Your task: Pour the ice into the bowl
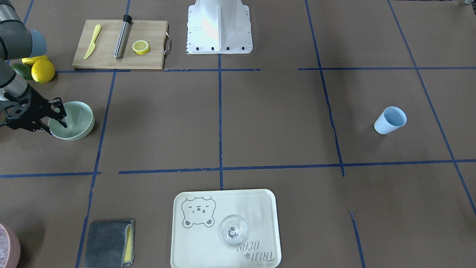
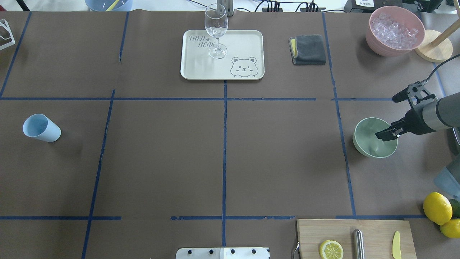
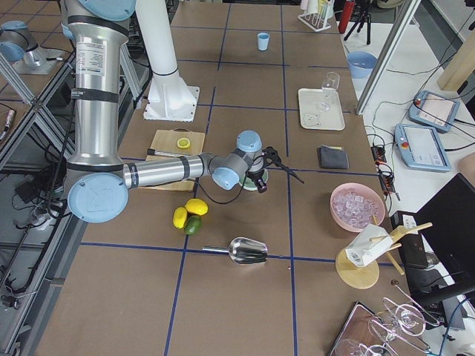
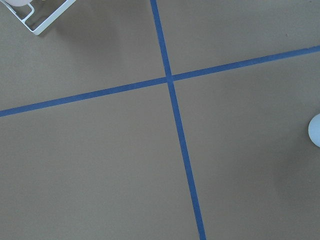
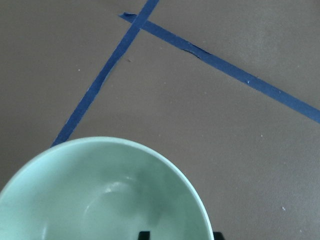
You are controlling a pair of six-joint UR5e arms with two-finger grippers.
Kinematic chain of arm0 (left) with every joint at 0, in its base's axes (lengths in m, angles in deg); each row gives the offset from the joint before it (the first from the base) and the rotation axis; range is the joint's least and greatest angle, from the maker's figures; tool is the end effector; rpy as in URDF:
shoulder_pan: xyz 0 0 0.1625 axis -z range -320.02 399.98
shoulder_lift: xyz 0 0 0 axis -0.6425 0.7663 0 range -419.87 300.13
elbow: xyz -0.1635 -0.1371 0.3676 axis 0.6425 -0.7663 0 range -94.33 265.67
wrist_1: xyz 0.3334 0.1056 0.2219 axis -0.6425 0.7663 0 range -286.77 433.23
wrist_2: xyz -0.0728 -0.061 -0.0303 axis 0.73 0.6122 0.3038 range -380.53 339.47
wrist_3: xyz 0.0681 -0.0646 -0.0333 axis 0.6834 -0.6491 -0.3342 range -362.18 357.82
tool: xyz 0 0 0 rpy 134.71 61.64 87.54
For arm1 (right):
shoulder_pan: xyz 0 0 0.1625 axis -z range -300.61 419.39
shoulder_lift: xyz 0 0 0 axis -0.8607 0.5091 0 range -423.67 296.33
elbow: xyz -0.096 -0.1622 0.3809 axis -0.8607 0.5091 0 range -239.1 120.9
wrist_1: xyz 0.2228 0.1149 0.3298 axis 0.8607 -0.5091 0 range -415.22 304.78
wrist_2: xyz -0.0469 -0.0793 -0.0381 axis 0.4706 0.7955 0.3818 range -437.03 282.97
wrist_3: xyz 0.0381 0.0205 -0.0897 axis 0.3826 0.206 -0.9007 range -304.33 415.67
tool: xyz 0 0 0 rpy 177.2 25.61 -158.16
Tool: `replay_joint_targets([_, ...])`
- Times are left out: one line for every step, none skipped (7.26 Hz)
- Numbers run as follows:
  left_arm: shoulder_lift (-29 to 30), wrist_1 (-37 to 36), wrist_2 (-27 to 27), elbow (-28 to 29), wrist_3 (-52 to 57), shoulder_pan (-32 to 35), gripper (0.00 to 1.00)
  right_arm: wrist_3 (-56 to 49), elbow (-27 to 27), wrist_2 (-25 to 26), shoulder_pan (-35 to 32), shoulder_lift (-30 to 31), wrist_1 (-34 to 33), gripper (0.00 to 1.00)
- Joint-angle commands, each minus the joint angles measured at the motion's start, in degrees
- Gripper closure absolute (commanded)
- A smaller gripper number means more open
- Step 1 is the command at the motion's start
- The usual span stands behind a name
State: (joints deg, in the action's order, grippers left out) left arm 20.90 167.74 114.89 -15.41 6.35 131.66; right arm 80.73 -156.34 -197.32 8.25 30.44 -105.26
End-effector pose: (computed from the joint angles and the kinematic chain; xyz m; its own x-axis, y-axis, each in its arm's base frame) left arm -0.0749 -0.4285 0.6278 0.7004 0.2050 -0.6837 -0.0755 0.9738 0.2146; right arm -0.2445 -0.4358 0.5597 0.6075 -0.4928 0.6230 0.2218 0.8583 0.4627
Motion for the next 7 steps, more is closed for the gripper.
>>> replay_joint_targets([0.00,0.67,0.01,0.00,0.00,-0.01,0.00,0.94,-0.50,-0.48,-0.01,0.03,0.29,1.00])
replay_joint_targets([0.00,0.67,0.01,0.00,0.00,-0.01,0.00,1.99,-0.85,-0.39,0.16,-0.68,-0.32,1.00])
replay_joint_targets([0.00,0.67,0.01,0.00,0.00,0.08,0.00,7.05,-1.81,-2.04,0.08,-2.86,-0.50,1.00])
replay_joint_targets([0.00,0.67,-0.07,0.00,0.00,-0.01,0.00,12.41,-1.47,-3.62,0.16,-7.40,-0.67,1.00])
replay_joint_targets([0.00,0.67,0.01,0.09,0.00,-0.01,0.00,17.68,-1.12,-3.64,2.34,-12.06,-1.29,1.00])
replay_joint_targets([0.00,0.67,0.01,0.09,0.00,-0.01,0.00,22.78,-0.77,-3.29,4.62,-19.24,-6.51,1.00])
replay_joint_targets([0.00,0.67,0.01,0.00,0.00,-0.01,0.00,27.44,-0.59,-1.98,7.69,-27.93,-15.70,1.00])
